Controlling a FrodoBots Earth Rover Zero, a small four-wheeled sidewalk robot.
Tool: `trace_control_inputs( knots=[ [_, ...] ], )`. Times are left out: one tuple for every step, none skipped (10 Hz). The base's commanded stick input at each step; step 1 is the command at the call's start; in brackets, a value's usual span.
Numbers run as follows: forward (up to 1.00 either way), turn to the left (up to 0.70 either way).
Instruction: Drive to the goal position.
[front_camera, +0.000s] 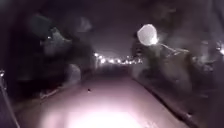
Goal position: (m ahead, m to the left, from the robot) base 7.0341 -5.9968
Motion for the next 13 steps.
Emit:
trace_control_inputs(
  knots=[
    [0.5,0.0],
    [0.5,0.0],
    [0.5,0.0],
    [0.5,0.0],
    [0.5,0.0],
    [0.5,0.0],
    [0.5,0.0],
    [0.5,0.07],
    [0.5,0.01],
    [0.5,0.0],
    [0.5,0.0],
    [0.5,0.0],
    [0.5,0.0]
  ],
)
